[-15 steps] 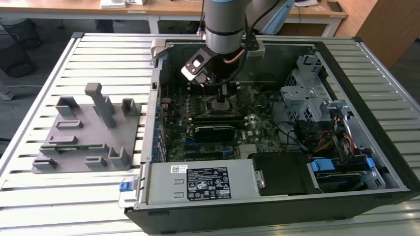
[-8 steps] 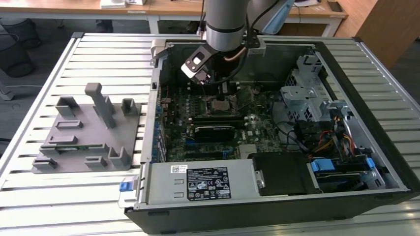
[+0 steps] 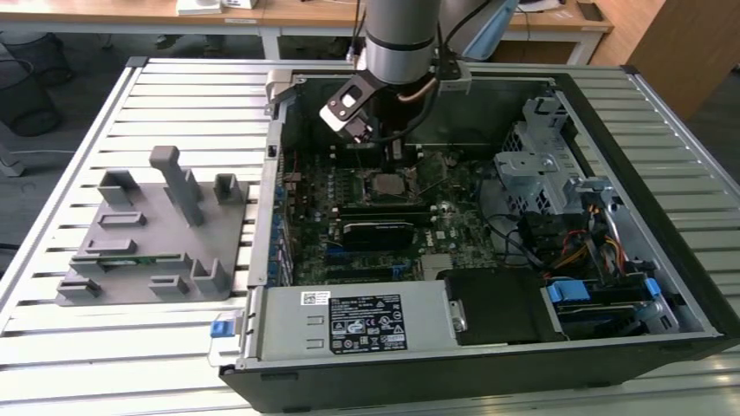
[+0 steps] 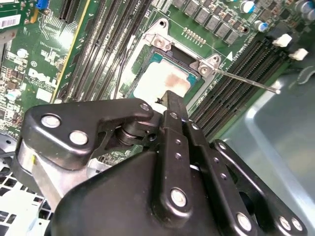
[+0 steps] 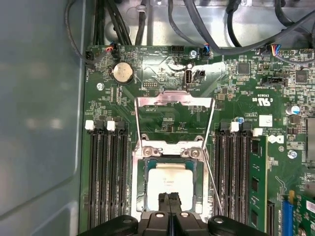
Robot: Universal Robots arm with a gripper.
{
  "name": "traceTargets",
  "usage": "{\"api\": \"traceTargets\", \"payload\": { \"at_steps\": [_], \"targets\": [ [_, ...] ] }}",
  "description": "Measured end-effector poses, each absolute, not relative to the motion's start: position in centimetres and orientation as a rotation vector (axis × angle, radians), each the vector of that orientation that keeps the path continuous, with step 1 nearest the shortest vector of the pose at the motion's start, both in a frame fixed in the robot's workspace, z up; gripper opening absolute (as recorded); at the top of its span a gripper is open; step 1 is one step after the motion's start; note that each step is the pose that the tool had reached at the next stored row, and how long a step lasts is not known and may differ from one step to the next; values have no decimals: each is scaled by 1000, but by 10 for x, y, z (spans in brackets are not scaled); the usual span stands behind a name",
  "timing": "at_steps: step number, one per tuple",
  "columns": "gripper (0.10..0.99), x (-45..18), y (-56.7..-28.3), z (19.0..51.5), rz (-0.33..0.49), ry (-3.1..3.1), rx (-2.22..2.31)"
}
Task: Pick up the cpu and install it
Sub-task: 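Close the cpu cover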
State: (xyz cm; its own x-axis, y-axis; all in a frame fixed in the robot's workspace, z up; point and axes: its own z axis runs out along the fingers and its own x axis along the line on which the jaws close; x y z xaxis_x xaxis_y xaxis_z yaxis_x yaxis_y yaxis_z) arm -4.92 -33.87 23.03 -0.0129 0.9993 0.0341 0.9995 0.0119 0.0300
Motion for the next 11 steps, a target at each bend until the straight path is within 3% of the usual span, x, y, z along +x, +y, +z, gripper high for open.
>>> {"api": "traceTargets", "payload": {
  "at_steps": [11],
  "targets": [
    [106,-49,-339,266,-72,-2225,-2198]
  ]
}}
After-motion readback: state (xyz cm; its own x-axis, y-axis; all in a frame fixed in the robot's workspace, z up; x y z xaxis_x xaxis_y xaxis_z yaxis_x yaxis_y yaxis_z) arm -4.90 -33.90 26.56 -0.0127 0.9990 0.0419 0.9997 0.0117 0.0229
